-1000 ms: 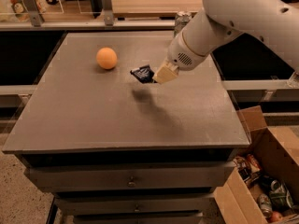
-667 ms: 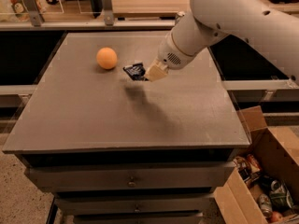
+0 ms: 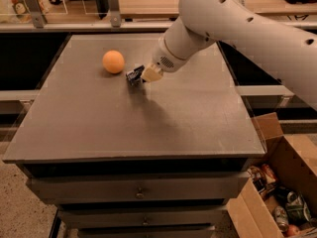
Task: Move rxbar blueberry near orange
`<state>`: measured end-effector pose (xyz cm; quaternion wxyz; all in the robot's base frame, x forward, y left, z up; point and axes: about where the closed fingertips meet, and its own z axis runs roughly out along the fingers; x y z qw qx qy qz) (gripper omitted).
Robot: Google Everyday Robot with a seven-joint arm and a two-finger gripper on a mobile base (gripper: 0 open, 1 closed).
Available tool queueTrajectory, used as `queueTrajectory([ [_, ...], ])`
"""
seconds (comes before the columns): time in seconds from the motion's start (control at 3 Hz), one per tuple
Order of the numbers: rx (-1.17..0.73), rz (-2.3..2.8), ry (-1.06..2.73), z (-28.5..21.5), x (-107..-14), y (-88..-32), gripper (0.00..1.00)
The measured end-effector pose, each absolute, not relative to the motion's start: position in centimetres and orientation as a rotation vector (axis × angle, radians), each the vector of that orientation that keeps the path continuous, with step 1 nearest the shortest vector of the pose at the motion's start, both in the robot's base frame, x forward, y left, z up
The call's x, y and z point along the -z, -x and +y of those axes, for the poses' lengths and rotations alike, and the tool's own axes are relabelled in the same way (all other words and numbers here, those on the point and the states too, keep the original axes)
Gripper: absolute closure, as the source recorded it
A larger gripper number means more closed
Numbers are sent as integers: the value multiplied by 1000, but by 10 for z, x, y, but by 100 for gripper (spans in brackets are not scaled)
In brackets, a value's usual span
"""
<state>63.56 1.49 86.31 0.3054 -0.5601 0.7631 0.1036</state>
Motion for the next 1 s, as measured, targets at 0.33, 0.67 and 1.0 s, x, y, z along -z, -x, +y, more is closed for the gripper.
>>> queueTrajectory([
  [0.33, -256, 2018, 1476, 19, -860, -649, 100],
  [0.67, -249, 2029, 1468, 22, -856, -655, 83],
  [1.0, -248, 2039, 1458, 25, -854, -658, 58],
])
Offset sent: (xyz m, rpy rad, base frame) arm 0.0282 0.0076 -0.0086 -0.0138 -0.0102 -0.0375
